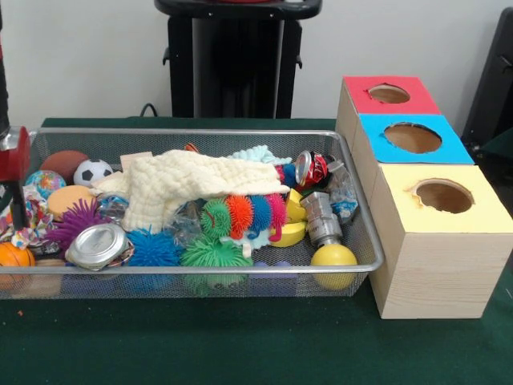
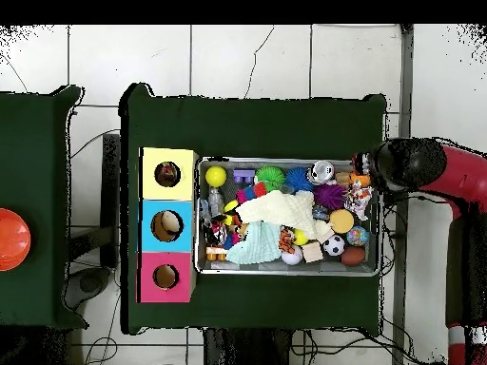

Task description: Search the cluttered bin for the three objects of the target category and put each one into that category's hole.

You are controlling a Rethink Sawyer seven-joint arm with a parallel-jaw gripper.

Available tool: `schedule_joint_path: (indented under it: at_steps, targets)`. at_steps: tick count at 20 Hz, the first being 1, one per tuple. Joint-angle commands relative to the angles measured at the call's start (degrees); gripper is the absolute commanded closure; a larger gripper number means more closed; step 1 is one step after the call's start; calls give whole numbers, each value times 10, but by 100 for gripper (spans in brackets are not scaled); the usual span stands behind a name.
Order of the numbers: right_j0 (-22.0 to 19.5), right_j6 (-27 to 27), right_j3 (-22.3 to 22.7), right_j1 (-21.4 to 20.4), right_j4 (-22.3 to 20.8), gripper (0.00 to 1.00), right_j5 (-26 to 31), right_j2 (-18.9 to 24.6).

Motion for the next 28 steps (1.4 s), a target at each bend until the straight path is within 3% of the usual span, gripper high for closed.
schedule_joint_path:
  at_steps: [1, 11, 28]
  targets:
    - [-15, -165, 56, 0, -37, 0, -18, 21]
    - [-33, -137, 100, 15, -49, 0, -70, 25]
    - [-22, -87, 150, -17, -55, 0, -102, 11]
